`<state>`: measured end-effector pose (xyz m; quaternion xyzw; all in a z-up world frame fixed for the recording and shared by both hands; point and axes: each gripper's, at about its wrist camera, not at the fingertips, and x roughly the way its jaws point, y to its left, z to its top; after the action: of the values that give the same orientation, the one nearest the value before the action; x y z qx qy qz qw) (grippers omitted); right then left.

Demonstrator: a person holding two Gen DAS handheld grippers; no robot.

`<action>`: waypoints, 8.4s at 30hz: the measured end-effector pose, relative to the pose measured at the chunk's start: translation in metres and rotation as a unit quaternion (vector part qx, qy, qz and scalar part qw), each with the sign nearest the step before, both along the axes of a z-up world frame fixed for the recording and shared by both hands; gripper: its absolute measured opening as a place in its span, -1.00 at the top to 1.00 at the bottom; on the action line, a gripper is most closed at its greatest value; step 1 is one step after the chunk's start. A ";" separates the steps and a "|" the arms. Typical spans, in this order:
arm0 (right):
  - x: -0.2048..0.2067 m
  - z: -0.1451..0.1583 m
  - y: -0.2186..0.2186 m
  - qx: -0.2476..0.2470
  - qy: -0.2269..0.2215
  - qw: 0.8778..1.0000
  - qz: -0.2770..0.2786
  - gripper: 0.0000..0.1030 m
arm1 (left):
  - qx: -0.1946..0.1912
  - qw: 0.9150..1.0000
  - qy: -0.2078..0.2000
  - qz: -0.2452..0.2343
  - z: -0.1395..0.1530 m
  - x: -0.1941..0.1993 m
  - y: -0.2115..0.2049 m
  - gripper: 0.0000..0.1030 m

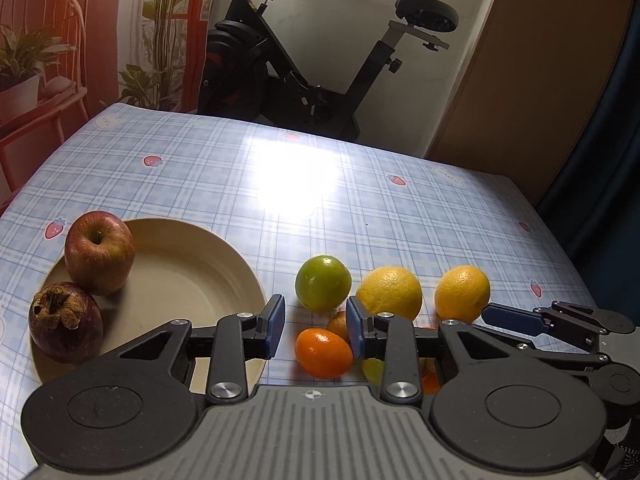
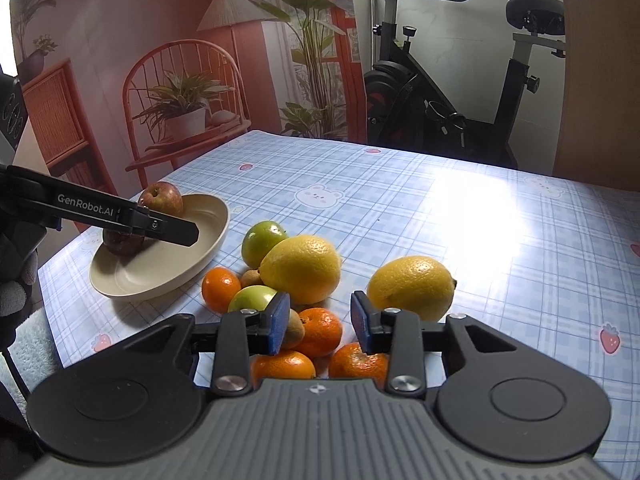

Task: Organize fruits
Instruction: 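Move the left tool back over the remaining fruit cluster, then lower the open left gripper around the large yellow lemon, then close the left gripper on the lemon and lift it, then carry the lemon with the left gripper onto the plate beside the apple and release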

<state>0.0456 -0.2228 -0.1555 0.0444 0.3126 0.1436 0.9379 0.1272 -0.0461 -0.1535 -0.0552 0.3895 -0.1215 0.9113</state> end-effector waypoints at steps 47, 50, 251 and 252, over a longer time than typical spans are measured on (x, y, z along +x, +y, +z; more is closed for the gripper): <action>0.026 -0.025 -0.072 0.004 0.091 0.996 -0.019 -0.10 | -0.082 0.979 0.143 -0.116 -0.051 0.098 -0.108 0.29; 0.029 -0.028 -0.070 -0.004 0.089 0.996 -0.014 -0.10 | -0.078 0.979 0.143 -0.120 -0.052 0.100 -0.113 0.29; 0.153 -0.037 0.176 0.017 0.098 0.990 0.097 -0.02 | -0.079 0.993 0.079 0.044 0.004 0.087 0.180 0.11; 0.152 -0.036 0.175 0.018 0.097 0.990 0.097 -0.02 | -0.075 0.993 0.079 0.044 0.005 0.086 0.179 0.11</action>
<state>0.1978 -0.0480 -0.1913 0.0441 0.4025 0.2349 0.8837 0.2132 0.1330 -0.1486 -0.1504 0.4468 -0.1052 0.8756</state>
